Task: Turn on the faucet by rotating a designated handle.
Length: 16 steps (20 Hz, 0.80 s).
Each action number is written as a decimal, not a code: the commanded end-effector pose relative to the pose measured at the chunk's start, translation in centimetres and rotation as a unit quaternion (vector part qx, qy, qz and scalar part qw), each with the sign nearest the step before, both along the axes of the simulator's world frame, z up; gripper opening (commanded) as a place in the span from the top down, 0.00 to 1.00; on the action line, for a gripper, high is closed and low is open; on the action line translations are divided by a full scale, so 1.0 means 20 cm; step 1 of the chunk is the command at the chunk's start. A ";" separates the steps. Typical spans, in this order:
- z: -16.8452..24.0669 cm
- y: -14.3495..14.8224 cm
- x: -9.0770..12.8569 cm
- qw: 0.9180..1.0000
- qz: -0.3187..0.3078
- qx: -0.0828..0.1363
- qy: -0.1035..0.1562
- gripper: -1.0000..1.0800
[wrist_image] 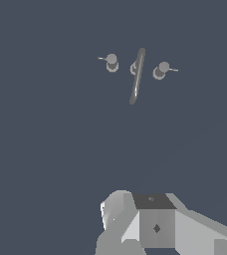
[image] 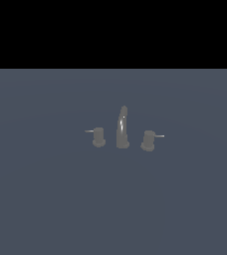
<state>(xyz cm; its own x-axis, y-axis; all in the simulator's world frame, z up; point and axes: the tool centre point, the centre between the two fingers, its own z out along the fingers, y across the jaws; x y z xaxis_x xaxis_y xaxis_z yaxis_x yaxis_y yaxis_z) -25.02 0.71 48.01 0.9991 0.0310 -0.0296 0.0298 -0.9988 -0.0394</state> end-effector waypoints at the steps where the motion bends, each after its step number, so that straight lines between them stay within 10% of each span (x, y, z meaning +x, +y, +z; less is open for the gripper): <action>1: 0.00 0.00 0.00 1.000 0.000 0.000 0.000 1.00; 16: -0.18 0.05 0.15 0.997 -0.075 -0.002 0.001 1.00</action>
<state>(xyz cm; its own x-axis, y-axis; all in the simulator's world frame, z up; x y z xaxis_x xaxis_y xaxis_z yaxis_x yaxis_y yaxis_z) -22.49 1.56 45.03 0.9953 -0.0922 -0.0300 -0.0933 -0.9950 -0.0363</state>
